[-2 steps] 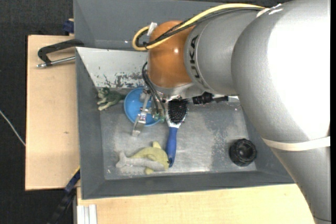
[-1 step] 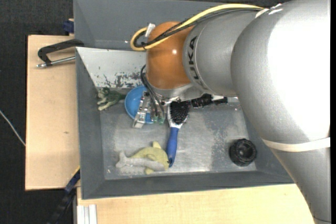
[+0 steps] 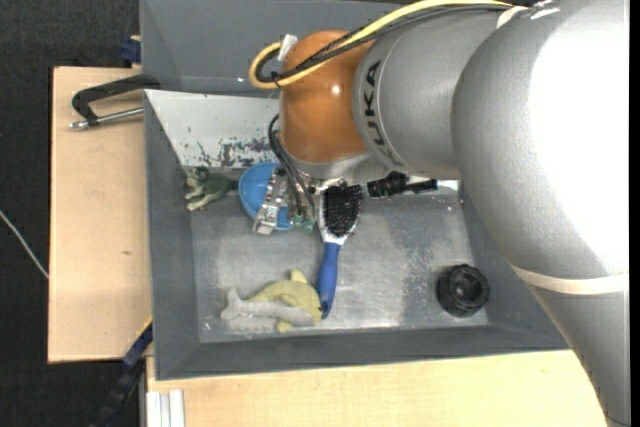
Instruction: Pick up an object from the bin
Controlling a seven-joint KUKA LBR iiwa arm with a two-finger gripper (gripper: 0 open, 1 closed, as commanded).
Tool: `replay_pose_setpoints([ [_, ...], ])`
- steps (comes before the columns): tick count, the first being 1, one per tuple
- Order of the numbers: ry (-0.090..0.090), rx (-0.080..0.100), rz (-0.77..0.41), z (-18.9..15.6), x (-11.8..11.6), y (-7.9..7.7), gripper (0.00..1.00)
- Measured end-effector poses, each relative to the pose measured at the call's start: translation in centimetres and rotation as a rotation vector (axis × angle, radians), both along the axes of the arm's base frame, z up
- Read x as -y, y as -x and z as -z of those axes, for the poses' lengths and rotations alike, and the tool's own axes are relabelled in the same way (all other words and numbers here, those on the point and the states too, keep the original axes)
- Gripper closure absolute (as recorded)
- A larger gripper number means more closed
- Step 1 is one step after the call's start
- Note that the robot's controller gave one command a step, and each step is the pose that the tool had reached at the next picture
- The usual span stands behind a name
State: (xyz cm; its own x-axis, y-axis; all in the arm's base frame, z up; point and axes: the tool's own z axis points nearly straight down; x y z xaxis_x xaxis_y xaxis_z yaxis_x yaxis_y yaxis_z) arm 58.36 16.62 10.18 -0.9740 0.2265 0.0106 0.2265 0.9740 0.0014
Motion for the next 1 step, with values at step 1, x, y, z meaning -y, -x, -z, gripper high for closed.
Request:
replay_pose_setpoints([
  [1,0.000,0.014,-0.002,-4.21,-0.18,-0.08,1.00],
])
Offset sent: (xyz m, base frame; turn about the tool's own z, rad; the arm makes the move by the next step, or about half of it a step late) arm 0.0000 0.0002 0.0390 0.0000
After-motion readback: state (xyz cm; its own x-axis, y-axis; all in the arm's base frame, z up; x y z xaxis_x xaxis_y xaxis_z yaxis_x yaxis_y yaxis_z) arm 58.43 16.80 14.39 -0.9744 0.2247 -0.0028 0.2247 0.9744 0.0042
